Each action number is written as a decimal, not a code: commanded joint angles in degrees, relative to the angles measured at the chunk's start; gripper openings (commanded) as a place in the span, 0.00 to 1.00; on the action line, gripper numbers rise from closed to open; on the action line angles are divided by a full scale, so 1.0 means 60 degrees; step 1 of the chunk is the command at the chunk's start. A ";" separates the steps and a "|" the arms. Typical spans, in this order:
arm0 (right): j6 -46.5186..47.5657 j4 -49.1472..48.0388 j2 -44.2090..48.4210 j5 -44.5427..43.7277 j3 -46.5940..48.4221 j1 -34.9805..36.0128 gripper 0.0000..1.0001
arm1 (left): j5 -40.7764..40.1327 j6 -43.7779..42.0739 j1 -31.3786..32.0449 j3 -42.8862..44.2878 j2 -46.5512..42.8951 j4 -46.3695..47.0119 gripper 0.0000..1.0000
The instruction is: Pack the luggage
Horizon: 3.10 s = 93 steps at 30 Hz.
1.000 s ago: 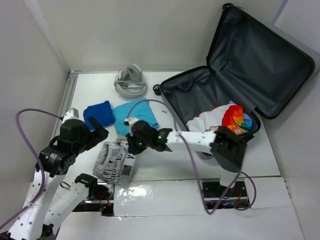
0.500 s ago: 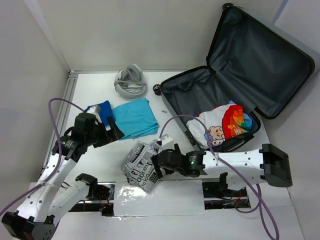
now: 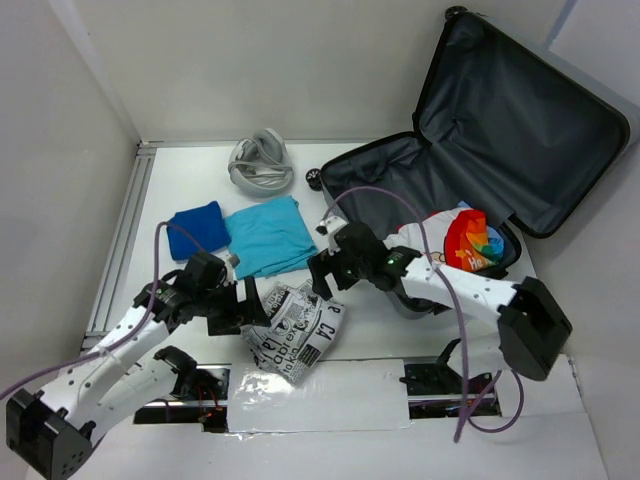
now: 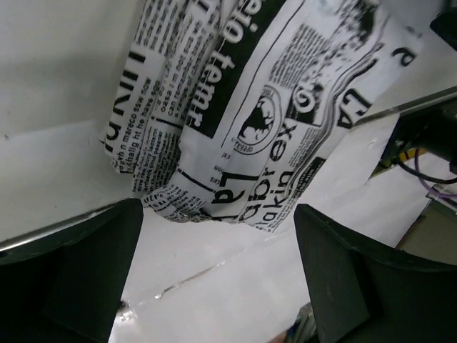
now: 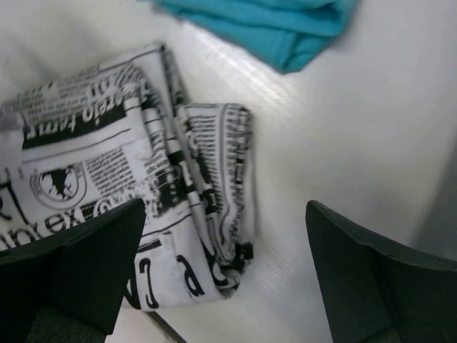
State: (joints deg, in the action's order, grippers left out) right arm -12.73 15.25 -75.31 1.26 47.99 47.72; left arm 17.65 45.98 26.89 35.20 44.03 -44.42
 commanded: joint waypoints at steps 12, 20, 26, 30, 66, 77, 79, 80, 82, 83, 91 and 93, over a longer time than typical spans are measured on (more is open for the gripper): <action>0.1639 -0.0519 -0.2945 0.4039 0.0264 -0.0513 1.00 | -0.0466 0.1537 0.1405 -0.0885 0.2036 0.0283 0.82; 0.1756 -0.0519 -0.3576 0.5313 0.0176 -0.0059 0.88 | -0.0803 0.1917 0.1670 -0.1282 0.2929 0.1163 0.52; 0.1639 -0.0506 -0.4570 0.6116 0.0644 0.0322 0.43 | -0.0803 0.2005 0.1859 -0.1370 0.3471 0.1779 0.45; 0.1639 -0.0505 -0.4413 0.6062 0.0966 0.0410 0.00 | -0.0978 0.2093 0.1948 -0.1282 0.3472 0.1779 0.42; 0.1392 -0.0458 -0.1937 0.1506 0.5451 -0.6166 0.00 | -0.3381 -0.0412 -0.0014 0.3874 0.3397 0.1354 1.00; 0.0132 -0.3652 -0.2200 -0.0442 0.3869 -0.6620 0.00 | -0.2575 -0.0587 -0.0366 0.3787 0.4073 0.1633 1.00; -0.0161 -0.4382 -0.2302 -0.0444 0.3269 -0.6796 0.00 | -0.2575 -0.0587 -0.0366 0.3685 0.4073 0.1633 1.00; -0.0439 -0.4691 -0.2302 -0.0531 0.3020 -0.7029 0.00 | -0.2575 -0.0500 -0.0366 0.3684 0.4073 0.1633 1.00; -0.1010 -0.5277 -0.2302 -0.0532 0.2232 -0.7250 0.00 | -0.2575 -0.0500 -0.0454 0.3596 0.4073 0.1633 1.00; -0.1259 -0.5759 -0.2302 -0.0706 0.1995 -0.7396 0.00 | -0.2575 -0.0500 -0.0454 0.3596 0.4073 0.1633 1.00; -0.2536 -0.8324 -0.2521 -0.2582 0.0017 -0.7397 0.00 | -0.2487 -0.0500 -0.0542 0.3596 0.4073 0.1633 1.00; -0.2696 -0.8779 -0.2698 -0.2916 0.0015 -0.7281 0.00 | -0.2386 -0.0500 -0.0542 0.3596 0.4175 0.1633 1.00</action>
State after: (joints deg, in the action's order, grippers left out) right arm -25.26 -20.29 -91.39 -10.68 47.29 2.92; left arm 1.83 43.62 23.86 56.88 68.51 -35.90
